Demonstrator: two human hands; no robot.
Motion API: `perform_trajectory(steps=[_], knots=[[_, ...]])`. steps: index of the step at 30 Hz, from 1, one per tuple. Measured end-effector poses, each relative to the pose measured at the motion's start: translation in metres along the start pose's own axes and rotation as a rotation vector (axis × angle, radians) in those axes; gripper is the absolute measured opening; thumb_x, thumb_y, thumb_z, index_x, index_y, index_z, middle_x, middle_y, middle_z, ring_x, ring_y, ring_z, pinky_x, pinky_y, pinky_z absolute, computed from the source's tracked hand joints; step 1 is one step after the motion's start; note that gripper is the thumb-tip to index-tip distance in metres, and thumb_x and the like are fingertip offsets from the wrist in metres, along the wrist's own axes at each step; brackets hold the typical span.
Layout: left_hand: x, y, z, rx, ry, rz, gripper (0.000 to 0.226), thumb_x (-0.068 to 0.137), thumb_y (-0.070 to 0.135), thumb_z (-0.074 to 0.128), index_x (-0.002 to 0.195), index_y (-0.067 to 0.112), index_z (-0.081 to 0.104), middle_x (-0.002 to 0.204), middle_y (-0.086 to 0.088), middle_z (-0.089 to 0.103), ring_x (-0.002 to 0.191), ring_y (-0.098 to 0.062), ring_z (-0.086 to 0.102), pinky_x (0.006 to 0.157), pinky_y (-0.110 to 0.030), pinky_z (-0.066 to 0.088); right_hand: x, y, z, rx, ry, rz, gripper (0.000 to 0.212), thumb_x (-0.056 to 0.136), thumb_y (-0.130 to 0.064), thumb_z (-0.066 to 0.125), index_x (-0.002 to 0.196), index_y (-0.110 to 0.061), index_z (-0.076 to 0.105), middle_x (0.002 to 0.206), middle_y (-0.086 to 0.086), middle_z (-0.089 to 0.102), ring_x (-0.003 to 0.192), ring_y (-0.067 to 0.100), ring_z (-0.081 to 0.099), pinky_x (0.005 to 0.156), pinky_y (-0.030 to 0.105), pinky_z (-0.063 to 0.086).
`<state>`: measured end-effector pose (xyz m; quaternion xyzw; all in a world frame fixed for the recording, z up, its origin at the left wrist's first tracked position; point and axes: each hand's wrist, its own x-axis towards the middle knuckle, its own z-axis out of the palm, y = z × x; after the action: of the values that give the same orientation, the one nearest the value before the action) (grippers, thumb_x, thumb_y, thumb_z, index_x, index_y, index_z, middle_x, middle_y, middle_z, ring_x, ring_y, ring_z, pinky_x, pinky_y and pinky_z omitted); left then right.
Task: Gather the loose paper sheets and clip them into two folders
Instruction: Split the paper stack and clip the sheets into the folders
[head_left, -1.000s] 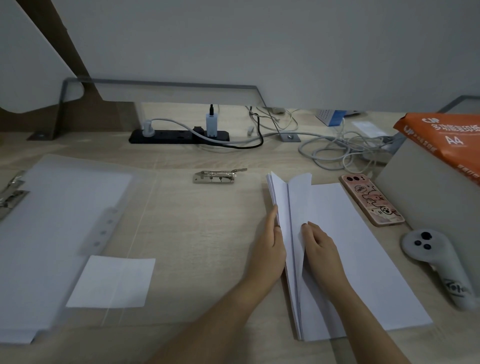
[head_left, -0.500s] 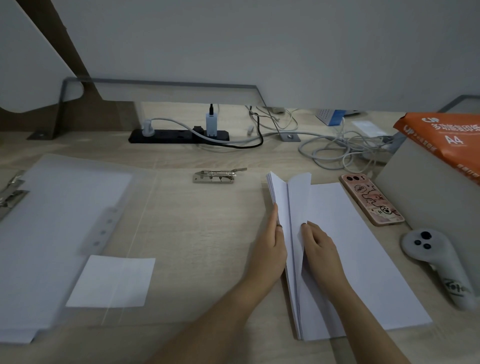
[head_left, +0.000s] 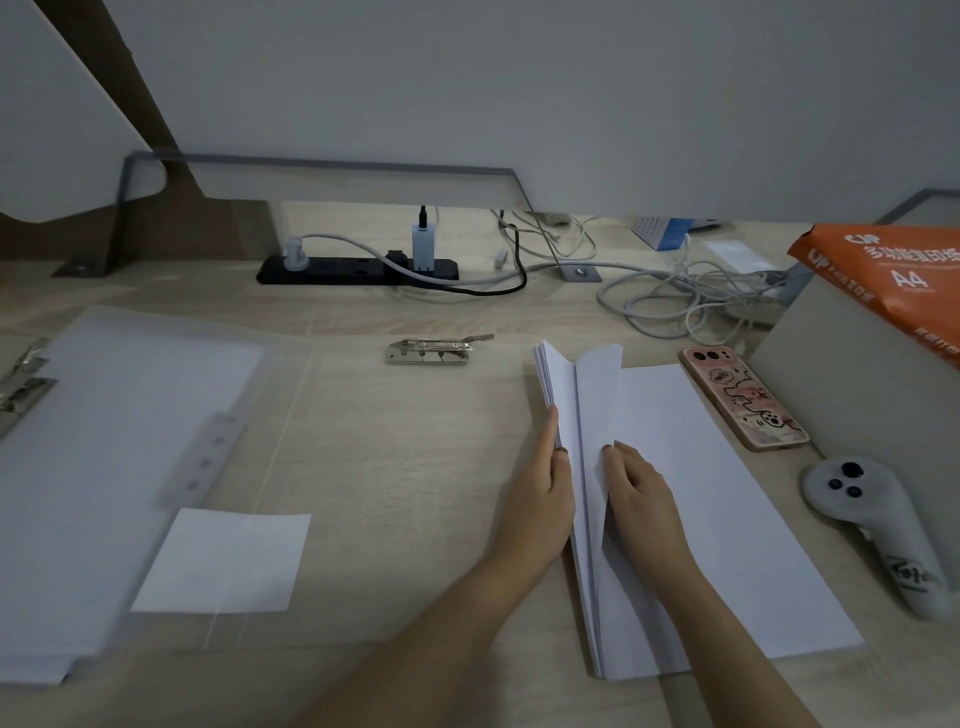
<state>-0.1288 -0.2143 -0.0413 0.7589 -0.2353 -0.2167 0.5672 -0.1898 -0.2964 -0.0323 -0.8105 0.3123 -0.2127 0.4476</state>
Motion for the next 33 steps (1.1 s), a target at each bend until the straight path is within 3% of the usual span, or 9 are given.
perform_trajectory(steps=[3,6,9,12,14,19,22,29,33], knots=[[0.000,-0.001,0.000,0.002,-0.002,0.000,0.049,0.101,0.029,0.029,0.146,0.042,0.016,0.136,-0.018,0.050,0.113,-0.037,0.053,0.093,-0.039,0.047,0.001,0.000,0.000,0.006,-0.002,0.002,0.035,0.098,-0.016,0.034,0.075,0.008,0.043,0.070,0.019,0.045,0.062,0.016,0.040,0.060,0.029,0.033],[0.000,0.000,-0.001,-0.009,-0.010,0.017,0.050,0.100,0.028,0.030,0.146,0.042,0.016,0.141,-0.003,0.049,0.104,-0.021,0.061,0.089,-0.029,0.049,0.000,-0.002,0.000,0.015,-0.010,0.002,0.034,0.097,-0.016,0.034,0.071,0.003,0.041,0.064,0.008,0.041,0.055,0.007,0.035,0.058,0.026,0.031],[0.000,0.002,-0.002,-0.029,-0.018,0.009,0.052,0.100,0.027,0.034,0.147,0.042,0.016,0.114,-0.018,0.059,0.067,-0.010,0.057,0.062,-0.019,0.046,-0.001,-0.002,0.000,0.022,-0.012,0.000,0.033,0.098,-0.017,0.034,0.067,-0.004,0.039,0.062,0.005,0.039,0.052,0.005,0.034,0.058,0.026,0.032],[-0.001,0.003,-0.005,-0.081,-0.044,0.031,0.054,0.099,0.028,0.039,0.147,0.039,0.017,0.068,0.007,0.050,0.056,0.001,0.051,0.060,-0.013,0.040,-0.001,-0.002,-0.001,0.035,-0.012,0.004,0.034,0.098,-0.018,0.034,0.069,-0.001,0.041,0.066,0.014,0.043,0.058,0.009,0.038,0.060,0.030,0.034],[0.001,0.001,-0.005,-0.124,-0.062,0.047,0.057,0.098,0.027,0.043,0.147,0.038,0.016,0.062,0.011,0.041,0.053,0.003,0.045,0.059,-0.011,0.039,-0.001,-0.001,-0.002,0.058,-0.012,0.009,0.034,0.098,-0.018,0.034,0.074,0.004,0.044,0.072,0.020,0.049,0.062,0.015,0.043,0.062,0.032,0.037],[0.005,-0.006,-0.004,-0.145,-0.090,0.088,0.037,0.095,0.031,0.048,0.124,0.054,0.041,0.091,0.021,0.065,0.094,-0.001,0.064,0.090,-0.024,0.051,-0.005,-0.010,-0.005,0.106,-0.062,0.024,0.028,0.099,-0.024,0.038,0.081,-0.031,0.059,0.081,-0.018,0.061,0.078,-0.009,0.058,0.070,0.006,0.041],[0.004,-0.004,-0.005,-0.140,-0.108,0.062,0.027,0.096,0.032,0.046,0.102,0.058,0.052,0.101,0.023,0.064,0.102,0.006,0.059,0.094,-0.021,0.046,-0.003,-0.011,-0.007,0.122,-0.080,0.064,0.018,0.096,-0.033,0.041,0.104,-0.037,0.057,0.106,-0.019,0.057,0.100,-0.007,0.053,0.087,0.012,0.037],[0.003,-0.002,-0.005,-0.163,-0.109,0.055,0.035,0.100,0.025,0.039,0.134,0.023,0.050,0.121,0.020,0.055,0.113,0.008,0.050,0.097,-0.007,0.036,0.004,-0.015,-0.008,0.028,-0.087,0.141,0.048,0.088,-0.051,0.049,0.128,-0.027,0.054,0.129,-0.011,0.054,0.121,0.006,0.049,0.105,0.032,0.038],[0.004,-0.004,-0.005,-0.123,-0.103,0.035,0.037,0.099,0.029,0.039,0.135,0.028,0.048,0.128,0.020,0.052,0.119,0.003,0.049,0.102,-0.016,0.037,0.005,-0.019,-0.006,-0.054,-0.057,0.146,0.032,0.093,-0.042,0.043,0.114,-0.024,0.059,0.109,-0.012,0.057,0.101,0.007,0.054,0.084,0.025,0.040]])
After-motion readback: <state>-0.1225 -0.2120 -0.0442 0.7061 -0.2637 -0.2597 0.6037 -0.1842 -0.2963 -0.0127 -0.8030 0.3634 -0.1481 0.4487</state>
